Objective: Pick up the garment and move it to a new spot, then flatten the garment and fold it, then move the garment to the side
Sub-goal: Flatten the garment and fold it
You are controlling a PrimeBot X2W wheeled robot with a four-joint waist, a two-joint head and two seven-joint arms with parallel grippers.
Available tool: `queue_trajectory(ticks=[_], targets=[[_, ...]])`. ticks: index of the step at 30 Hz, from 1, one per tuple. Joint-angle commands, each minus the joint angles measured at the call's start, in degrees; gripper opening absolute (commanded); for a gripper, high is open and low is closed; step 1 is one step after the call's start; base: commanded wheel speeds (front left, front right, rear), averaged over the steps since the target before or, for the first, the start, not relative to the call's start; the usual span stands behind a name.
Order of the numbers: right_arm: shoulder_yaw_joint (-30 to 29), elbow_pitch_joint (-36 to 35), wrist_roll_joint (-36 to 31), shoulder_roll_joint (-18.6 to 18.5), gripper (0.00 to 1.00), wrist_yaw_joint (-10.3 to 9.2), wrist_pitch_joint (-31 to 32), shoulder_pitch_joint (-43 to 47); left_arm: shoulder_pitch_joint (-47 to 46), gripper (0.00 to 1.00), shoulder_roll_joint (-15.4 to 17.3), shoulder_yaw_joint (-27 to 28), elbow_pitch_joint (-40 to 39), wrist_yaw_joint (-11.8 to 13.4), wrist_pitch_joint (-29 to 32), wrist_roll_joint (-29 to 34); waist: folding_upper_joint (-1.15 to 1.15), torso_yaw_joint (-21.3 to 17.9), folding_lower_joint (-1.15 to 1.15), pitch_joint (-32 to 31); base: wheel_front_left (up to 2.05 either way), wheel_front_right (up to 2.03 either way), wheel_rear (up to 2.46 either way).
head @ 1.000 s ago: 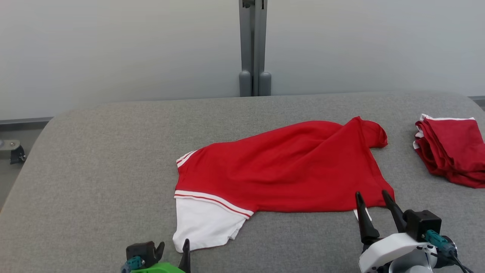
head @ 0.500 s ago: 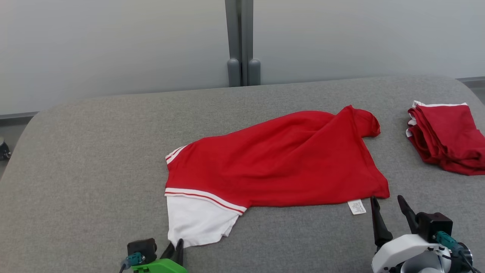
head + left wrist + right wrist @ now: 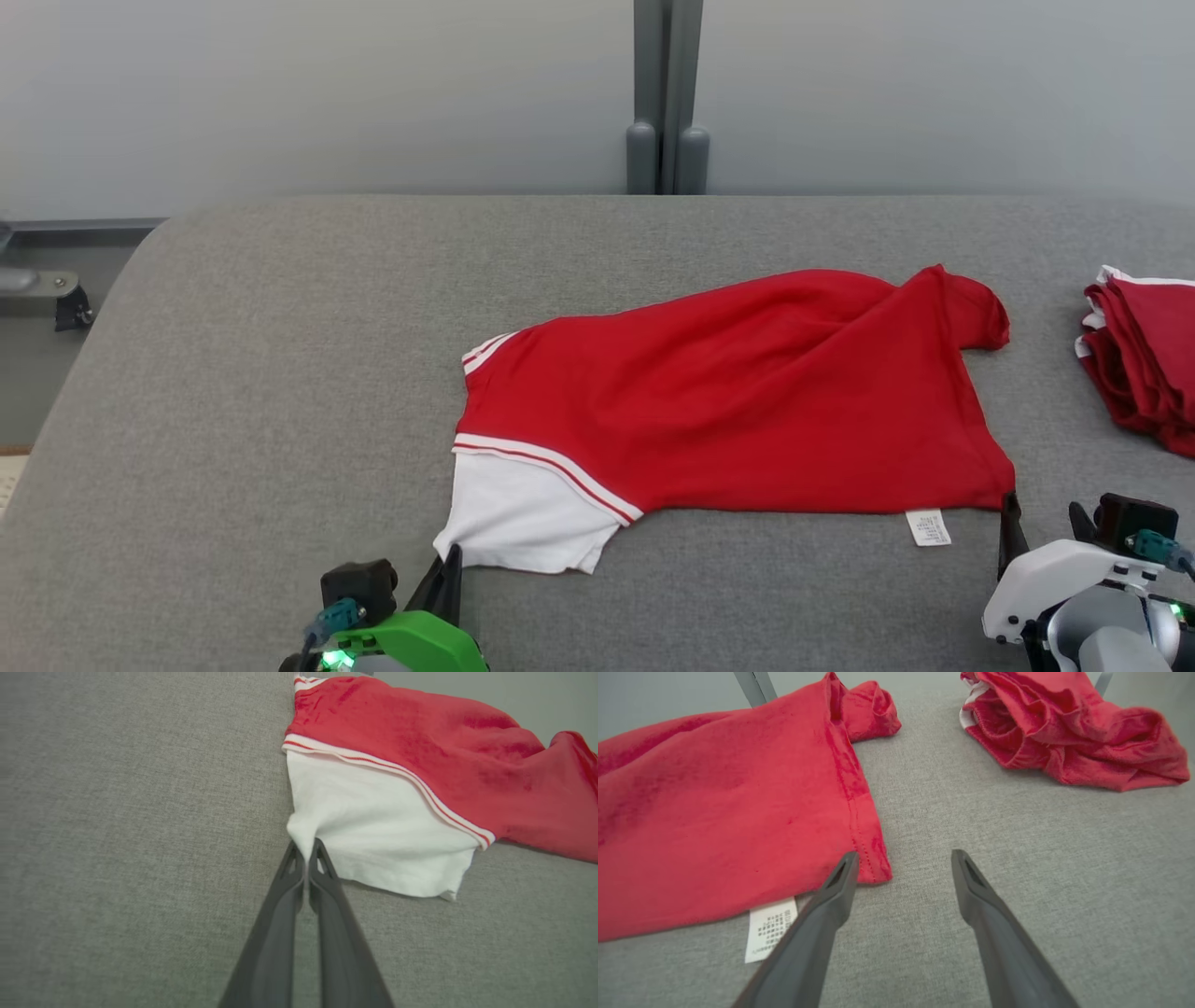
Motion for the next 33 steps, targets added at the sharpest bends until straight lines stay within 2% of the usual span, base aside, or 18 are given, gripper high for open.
queue_trajectory(ticks=[1, 5, 9, 10, 11, 12, 14, 15, 20, 24, 29, 33], targets=[[-0.71, 1.54, -0.93, -0.09, 1.00, -0.10, 0.58, -1.48, -0.84, 0.00, 0.60, 0.05, -0.64, 0.11, -0.43, 0.35, 0.00, 1.71, 0.00, 1.39, 0.00, 0.00, 0.00], [-3.19, 6.16, -2.24, -0.44, 1.00, -0.10, -0.30, -4.65, -1.37, 0.00, 0.64, -0.34, -2.46, 0.44, -0.55, 0.72, 0.00, 2.78, 0.00, 2.56, 0.00, 0.00, 0.00], [-3.30, 10.78, -3.31, -0.63, 1.00, -0.10, 0.78, -7.53, -1.33, 0.00, 0.57, -0.85, -4.11, 0.69, -0.44, 0.84, 0.00, 3.14, 0.00, 3.36, 0.00, 0.00, 0.00], [-3.26, 12.00, -3.50, -0.96, 0.86, -0.10, 1.16, -8.28, -1.31, 0.00, 0.55, -1.04, -4.41, 0.71, -0.42, 0.88, 0.00, 3.20, 0.00, 3.51, 0.00, 0.00, 0.00], [-3.39, 13.16, -3.52, -1.18, 0.55, -0.10, 1.59, -8.83, -1.36, 0.00, 0.53, -1.19, -4.78, 0.73, -0.42, 0.88, 0.00, 3.25, 0.00, 3.62, 0.00, 0.00, 0.00], [-3.32, 14.18, -3.49, -1.12, 0.42, -0.10, 1.99, -9.19, -1.38, 0.00, 0.52, -1.30, -5.10, 0.74, -0.41, 0.85, 0.00, 3.27, 0.00, 3.64, 0.00, 0.00, 0.00], [-3.40, 16.04, -2.55, -0.94, 0.07, -0.10, 2.85, -9.98, -1.48, 0.00, 0.65, -1.52, -5.83, 0.67, -0.36, 0.99, 0.00, 3.18, 0.00, 3.46, 0.00, 0.00, 0.00], [-3.19, 16.89, -1.97, -0.90, 0.00, -0.10, 3.19, -10.42, -1.55, 0.00, 0.98, -1.60, -6.17, 0.63, -0.32, 1.10, 0.00, 3.03, 0.00, 3.16, 0.00, 0.00, 0.00], [-0.09, 18.14, 1.09, -0.76, 0.00, -0.10, 1.84, -11.87, -2.07, 0.00, 1.71, -1.40, -8.88, 0.75, -0.42, 1.05, 0.00, 1.89, 0.00, 1.05, 0.00, 0.00, 0.00], [3.68, 15.21, 4.87, -1.05, 0.00, -0.10, -1.23, -13.12, -2.63, 0.00, 2.44, -0.57, -13.14, 0.55, -0.54, 0.53, 0.00, 0.20, 0.00, -0.94, 0.00, 0.00, 0.00], [9.91, 4.68, 11.91, -2.69, 0.00, -0.10, -3.89, -11.98, -3.96, 0.00, 3.54, 1.12, -21.87, 0.13, -0.13, -0.86, 0.00, -2.09, 0.00, -3.58, 0.00, 0.00, 0.00], [13.96, -9.39, 17.19, -5.68, 0.00, -0.10, -4.32, -8.91, -6.34, 0.00, 8.14, 2.64, -31.56, 1.29, 1.51, 1.33, 0.00, -3.93, 0.00, -5.60, 0.00, 0.00, 0.00]])
